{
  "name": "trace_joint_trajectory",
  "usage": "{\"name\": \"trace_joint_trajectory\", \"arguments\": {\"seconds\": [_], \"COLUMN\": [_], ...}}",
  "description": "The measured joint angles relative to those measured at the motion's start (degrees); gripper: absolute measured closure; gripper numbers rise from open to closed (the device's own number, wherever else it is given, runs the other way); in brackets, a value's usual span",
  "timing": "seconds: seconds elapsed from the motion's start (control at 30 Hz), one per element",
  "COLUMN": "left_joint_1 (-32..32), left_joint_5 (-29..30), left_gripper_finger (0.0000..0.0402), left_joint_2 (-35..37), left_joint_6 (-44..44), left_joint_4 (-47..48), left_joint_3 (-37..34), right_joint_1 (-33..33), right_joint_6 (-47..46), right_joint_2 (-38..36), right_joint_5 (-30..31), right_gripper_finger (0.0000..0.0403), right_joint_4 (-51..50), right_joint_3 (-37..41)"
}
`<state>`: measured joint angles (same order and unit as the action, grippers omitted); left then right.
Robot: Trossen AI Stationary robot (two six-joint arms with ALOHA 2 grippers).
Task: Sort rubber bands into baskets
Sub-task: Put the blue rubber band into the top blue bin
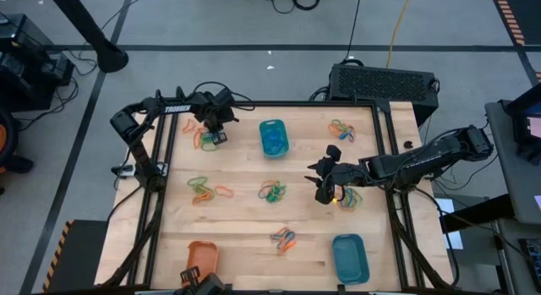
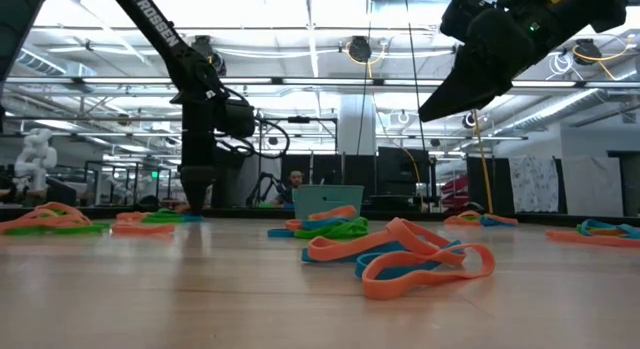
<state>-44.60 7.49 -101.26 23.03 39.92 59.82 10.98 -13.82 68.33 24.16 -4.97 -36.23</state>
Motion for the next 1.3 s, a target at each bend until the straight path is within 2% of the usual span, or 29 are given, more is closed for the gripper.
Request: {"name": "trace_joint_trajectory", "arguments": {"seconds": [0.13, 0.3, 0.53, 0.7, 0.83, 1.03, 1.3], "left_joint_1": [0.42, 1.34, 1.62, 2.81, 6.47, 13.89, 18.84], "left_joint_5": [-0.09, -0.73, -7.68, -15.37, -16.33, -16.45, -16.28], "left_gripper_finger": [0.0398, 0.0399, 0.0400, 0.0401, 0.0401, 0.0401, 0.0401], "left_joint_2": [1.80, 8.27, 18.83, 22.74, 22.29, 17.70, 10.70], "left_joint_6": [-0.17, -0.20, -3.60, -7.48, -10.34, -12.22, -16.31], "left_joint_4": [0.13, 0.00, -2.81, -8.45, -14.32, -25.34, -40.62], "left_joint_3": [0.01, 0.01, 0.05, 0.08, 0.08, 0.05, 0.05], "right_joint_1": [0.00, 0.00, -0.02, -0.02, -0.02, 0.00, 0.00], "right_joint_6": [0.02, 0.02, 0.02, -0.27, -0.33, -0.47, -1.09], "right_joint_2": [0.00, 0.01, 0.01, 0.01, 0.01, 0.01, 0.01], "right_joint_5": [0.00, 0.00, 0.00, -0.02, -0.02, -0.13, -0.24], "right_gripper_finger": [0.0248, 0.0248, 0.0248, 0.0248, 0.0248, 0.0248, 0.0248], "right_joint_4": [-0.01, -0.02, 0.00, 0.03, 0.33, 0.47, 0.40], "right_joint_3": [0.00, 0.00, 0.00, 0.00, 0.00, 0.00, 0.00]}}
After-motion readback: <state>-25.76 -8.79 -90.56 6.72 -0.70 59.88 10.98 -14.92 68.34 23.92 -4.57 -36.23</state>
